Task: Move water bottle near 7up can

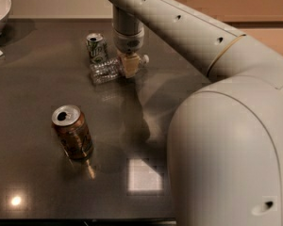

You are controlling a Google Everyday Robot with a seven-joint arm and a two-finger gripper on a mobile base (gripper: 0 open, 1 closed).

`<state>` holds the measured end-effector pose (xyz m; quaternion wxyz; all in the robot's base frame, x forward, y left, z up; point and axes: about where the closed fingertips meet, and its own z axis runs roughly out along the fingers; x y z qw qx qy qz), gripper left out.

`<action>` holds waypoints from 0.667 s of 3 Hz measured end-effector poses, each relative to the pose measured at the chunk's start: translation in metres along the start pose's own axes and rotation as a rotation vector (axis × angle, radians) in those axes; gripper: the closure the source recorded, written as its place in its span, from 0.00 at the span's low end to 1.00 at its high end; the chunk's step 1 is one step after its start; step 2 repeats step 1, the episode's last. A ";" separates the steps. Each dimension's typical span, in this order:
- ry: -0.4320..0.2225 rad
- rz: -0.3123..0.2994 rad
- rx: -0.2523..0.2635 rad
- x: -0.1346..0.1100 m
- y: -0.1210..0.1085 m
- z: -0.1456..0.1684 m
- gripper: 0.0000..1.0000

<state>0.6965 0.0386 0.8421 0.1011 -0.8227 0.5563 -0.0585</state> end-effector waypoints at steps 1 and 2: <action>-0.001 -0.001 0.000 0.000 0.000 0.002 0.00; -0.001 -0.001 0.000 0.000 0.000 0.002 0.00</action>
Offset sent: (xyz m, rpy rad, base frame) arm 0.0000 0.0000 0.0000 0.0000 0.0000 0.0000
